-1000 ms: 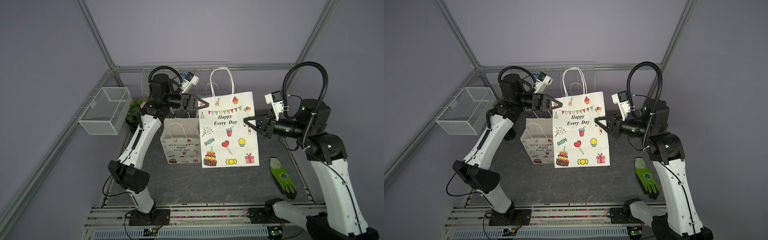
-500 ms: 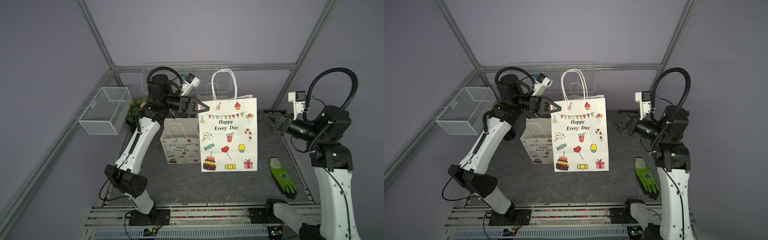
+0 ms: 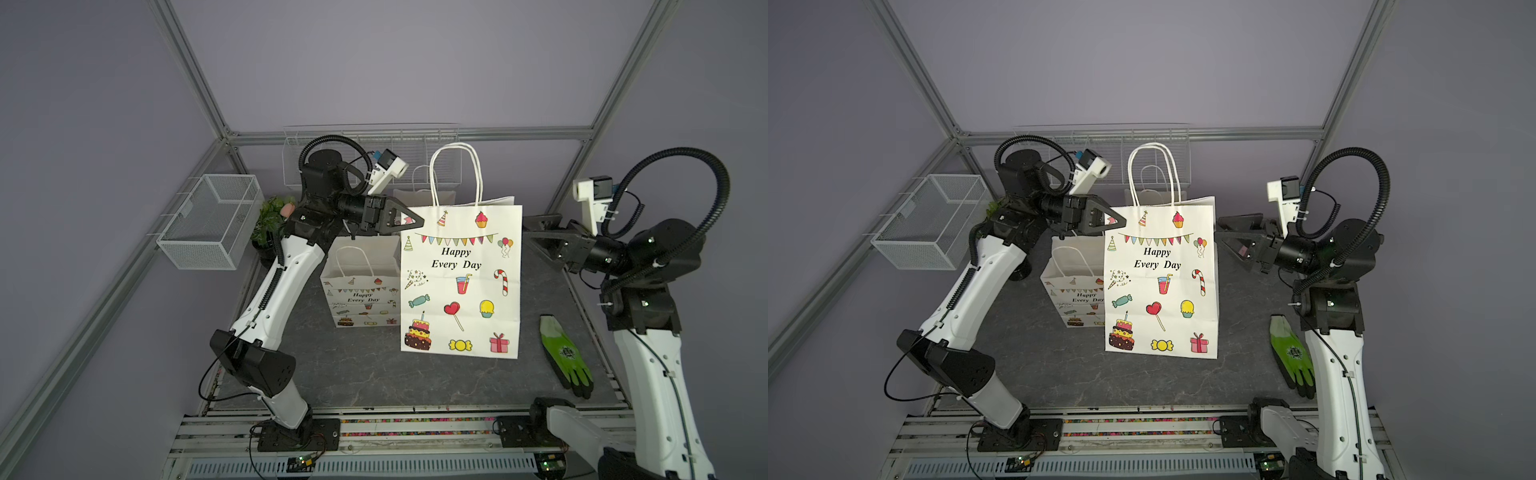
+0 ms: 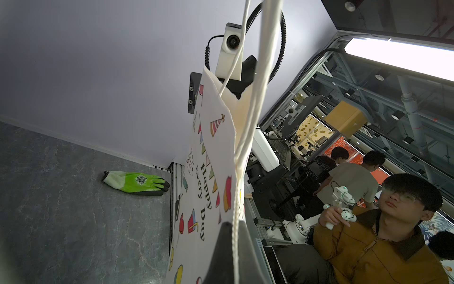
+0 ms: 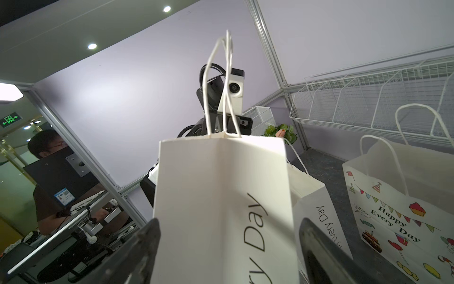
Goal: Put away the paper bag
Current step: Press the paper bag.
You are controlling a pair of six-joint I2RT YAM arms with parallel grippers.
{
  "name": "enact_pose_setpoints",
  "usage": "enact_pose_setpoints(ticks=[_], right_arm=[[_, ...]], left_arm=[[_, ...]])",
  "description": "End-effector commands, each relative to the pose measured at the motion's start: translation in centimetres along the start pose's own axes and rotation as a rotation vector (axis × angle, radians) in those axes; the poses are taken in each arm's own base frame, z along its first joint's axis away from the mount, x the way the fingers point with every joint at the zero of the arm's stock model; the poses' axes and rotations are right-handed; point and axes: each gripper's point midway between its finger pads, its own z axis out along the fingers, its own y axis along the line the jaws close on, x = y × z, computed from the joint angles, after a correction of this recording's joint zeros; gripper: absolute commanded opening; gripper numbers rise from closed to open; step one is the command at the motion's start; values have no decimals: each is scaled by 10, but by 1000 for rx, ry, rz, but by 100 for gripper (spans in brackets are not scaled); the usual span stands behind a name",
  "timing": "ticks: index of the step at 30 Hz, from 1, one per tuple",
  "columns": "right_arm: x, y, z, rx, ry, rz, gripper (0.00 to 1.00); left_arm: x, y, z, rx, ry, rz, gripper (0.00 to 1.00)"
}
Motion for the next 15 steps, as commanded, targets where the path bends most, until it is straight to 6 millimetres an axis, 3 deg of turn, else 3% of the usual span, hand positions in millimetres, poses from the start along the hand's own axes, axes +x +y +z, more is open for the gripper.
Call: enact_pose_setpoints(ticks=[1, 8, 15], right_arm=[[-1, 37, -3, -75, 23, -83, 89], [1, 48, 0, -97, 28, -97, 89], [5, 15, 3, 74, 25, -80, 89]], left_arm=[[0, 3, 1, 9, 6, 1, 0], [-2, 9, 1, 7, 4, -5, 0], [-4, 3, 2, 9, 5, 7, 0]])
